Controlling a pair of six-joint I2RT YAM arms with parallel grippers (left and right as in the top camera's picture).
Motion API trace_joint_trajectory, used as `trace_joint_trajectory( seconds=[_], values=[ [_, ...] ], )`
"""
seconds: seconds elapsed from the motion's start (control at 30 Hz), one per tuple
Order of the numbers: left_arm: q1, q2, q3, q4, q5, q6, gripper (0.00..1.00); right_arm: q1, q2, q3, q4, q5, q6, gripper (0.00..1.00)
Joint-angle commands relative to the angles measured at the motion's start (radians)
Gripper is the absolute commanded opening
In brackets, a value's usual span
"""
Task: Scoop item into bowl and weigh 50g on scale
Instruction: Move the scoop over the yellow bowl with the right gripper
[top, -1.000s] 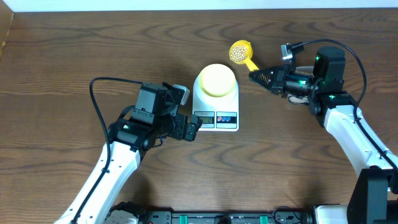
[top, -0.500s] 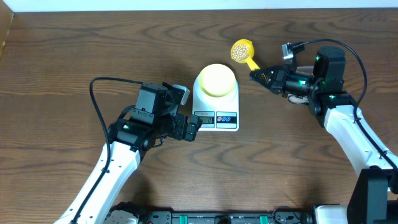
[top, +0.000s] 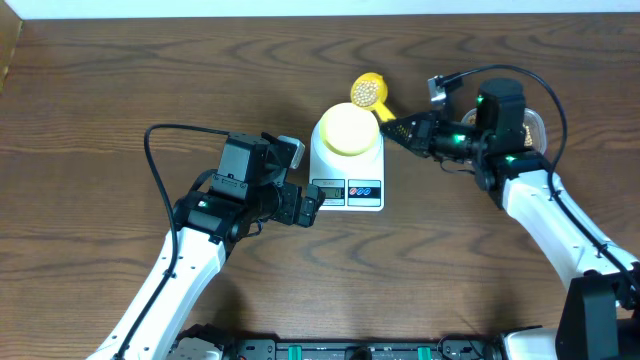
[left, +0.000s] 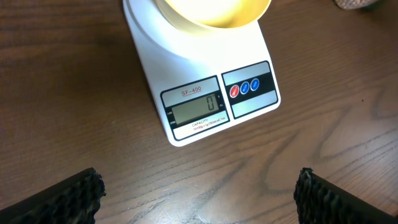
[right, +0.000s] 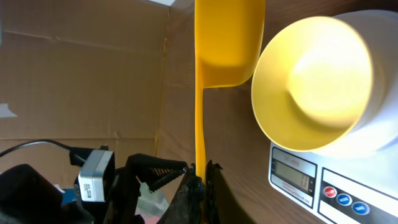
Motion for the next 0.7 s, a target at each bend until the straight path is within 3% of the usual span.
trace_joint_trajectory(
  seconds=[0.0,0.67],
  values=[
    [-0.002,0.004,0.002,0.002,-0.010,0.003,1.00,0.021,0.005,0.000,0.000,0.026,-0.012,0.01],
    [-0.002,0.004,0.002,0.002,-0.010,0.002,1.00,0.019,0.005,0.000,0.001,0.091,-0.010,0.01]
  ],
)
